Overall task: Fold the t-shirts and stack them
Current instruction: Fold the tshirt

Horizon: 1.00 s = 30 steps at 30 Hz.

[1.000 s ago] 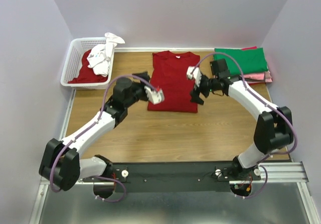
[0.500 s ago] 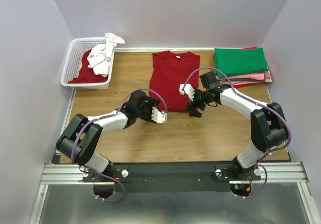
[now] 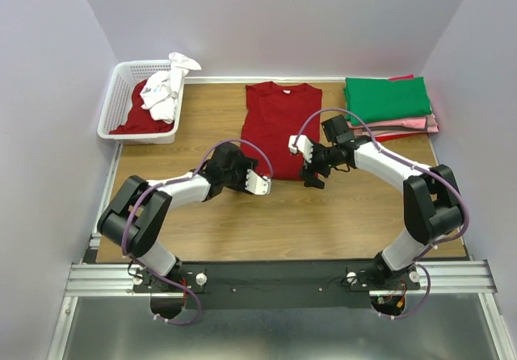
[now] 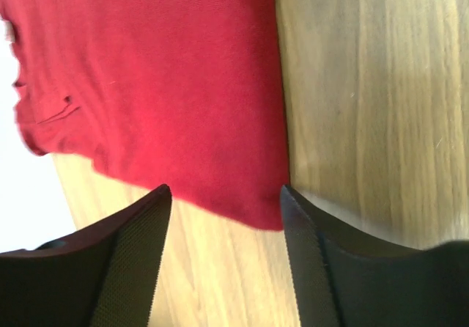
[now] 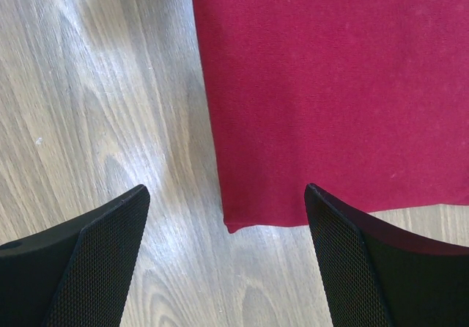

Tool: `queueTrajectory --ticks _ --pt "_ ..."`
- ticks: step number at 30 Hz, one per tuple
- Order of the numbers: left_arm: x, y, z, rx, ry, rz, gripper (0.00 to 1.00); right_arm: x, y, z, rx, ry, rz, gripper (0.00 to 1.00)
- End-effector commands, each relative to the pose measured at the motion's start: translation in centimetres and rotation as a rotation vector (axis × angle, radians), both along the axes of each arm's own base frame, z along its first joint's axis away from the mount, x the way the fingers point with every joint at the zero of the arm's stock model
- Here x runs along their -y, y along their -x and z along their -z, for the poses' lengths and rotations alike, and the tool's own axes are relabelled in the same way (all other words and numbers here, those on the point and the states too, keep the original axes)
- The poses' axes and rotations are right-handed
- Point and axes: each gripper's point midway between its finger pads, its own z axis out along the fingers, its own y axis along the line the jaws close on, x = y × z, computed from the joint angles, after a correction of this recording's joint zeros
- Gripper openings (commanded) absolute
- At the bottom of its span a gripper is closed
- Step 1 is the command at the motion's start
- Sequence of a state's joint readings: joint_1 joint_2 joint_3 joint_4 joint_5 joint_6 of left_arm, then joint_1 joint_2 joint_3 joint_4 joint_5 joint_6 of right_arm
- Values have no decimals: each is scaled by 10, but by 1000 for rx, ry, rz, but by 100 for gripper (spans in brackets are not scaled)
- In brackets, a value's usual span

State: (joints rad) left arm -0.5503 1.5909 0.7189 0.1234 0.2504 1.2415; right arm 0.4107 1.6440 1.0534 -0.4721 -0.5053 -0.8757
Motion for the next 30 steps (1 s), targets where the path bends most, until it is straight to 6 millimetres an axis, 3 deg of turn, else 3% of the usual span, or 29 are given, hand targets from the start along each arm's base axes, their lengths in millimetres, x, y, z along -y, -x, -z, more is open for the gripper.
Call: queueTrajectory --ticks 1,7,12,21,22,24,26,30 --pt "-3 9 -11 17 17 16 72 1 -5 3 9 12 4 92" --pt "0 6 -6 -17 5 8 70 2 -12 -2 17 15 36 92" --pt "2 7 12 -93 -36 9 57 3 -11 -3 25 20 35 93" --pt "9 2 20 -111 -45 -11 42 3 -17 5 15 41 44 93" --pt "11 3 19 -112 -44 -8 43 4 -17 5 18 44 43 93" --pt "12 3 17 -116 -34 -14 61 6 -16 6 24 52 37 93" --pt "10 5 10 -97 -29 -14 73 8 -14 9 23 60 33 93" --pt "6 10 -4 -53 -22 -3 79 11 -17 17 9 86 47 92"
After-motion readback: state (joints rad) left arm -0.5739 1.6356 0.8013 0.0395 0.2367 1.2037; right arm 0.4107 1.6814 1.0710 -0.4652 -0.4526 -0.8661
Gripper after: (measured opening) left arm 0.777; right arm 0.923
